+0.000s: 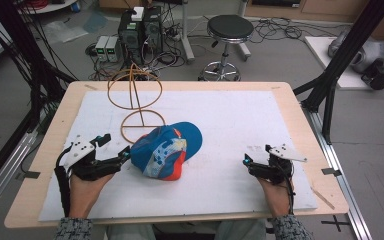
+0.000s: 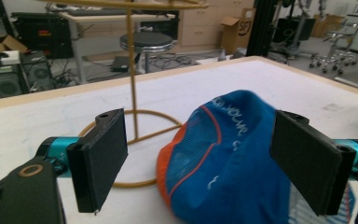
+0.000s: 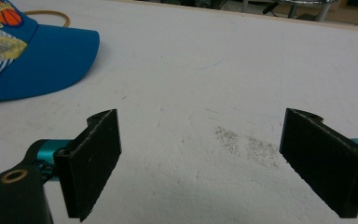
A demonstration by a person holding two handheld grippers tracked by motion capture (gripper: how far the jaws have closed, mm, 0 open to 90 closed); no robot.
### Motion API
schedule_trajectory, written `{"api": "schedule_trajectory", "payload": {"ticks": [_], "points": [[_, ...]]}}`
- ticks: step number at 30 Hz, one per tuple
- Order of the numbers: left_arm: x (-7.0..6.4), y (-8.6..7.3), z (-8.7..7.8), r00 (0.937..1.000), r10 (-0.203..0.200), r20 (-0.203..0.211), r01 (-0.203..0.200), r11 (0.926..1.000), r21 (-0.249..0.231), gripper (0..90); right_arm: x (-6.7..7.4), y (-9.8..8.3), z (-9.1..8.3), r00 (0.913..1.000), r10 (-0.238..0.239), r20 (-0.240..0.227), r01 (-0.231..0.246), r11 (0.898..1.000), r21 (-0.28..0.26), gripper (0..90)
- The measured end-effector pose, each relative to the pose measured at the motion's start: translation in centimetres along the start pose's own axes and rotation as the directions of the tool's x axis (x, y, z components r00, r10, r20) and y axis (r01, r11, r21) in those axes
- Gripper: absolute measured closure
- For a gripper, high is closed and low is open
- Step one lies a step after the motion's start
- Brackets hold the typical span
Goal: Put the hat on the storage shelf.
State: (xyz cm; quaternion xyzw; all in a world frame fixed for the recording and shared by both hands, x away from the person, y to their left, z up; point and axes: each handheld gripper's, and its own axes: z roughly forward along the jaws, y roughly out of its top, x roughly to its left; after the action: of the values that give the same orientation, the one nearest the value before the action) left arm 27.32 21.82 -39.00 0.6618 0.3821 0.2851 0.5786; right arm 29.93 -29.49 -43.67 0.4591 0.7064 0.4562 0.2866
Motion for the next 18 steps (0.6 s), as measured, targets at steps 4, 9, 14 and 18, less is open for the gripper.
{"api": "schedule_trajectory", "payload": {"ticks": [4, 9, 14, 18], "points": [[-0.9, 0.2, 0.8, 0.999, 0.008, 0.044, -0.007, 0.9999, -0.012, 21.0, 0.1, -0.1, -0.3, 1.0, -0.009, -0.003, 0.009, 1.0, 0.001, 11.7], [-2.4, -0.1, 2.3, 0.9949, 0.019, 0.099, -0.019, 0.9998, 0.004, 22.4, -0.1, -0.3, -0.5, 1.0, -0.003, 0.0, 0.003, 1.0, 0.003, 11.7], [-2.8, -0.6, 3.5, 0.992, 0.001, 0.126, -0.004, 0.9998, 0.02, 25.4, 0.0, -0.3, -0.4, 0.9998, -0.018, -0.001, 0.018, 1.0, 0.008, 11.7], [-3.0, -0.7, 4.3, 0.9898, 0.002, 0.143, -0.005, 0.9997, 0.023, 28.6, 0.1, -0.3, -0.4, 0.9994, -0.033, 0.0, 0.033, 0.999, 0.014, 11.7]]}}
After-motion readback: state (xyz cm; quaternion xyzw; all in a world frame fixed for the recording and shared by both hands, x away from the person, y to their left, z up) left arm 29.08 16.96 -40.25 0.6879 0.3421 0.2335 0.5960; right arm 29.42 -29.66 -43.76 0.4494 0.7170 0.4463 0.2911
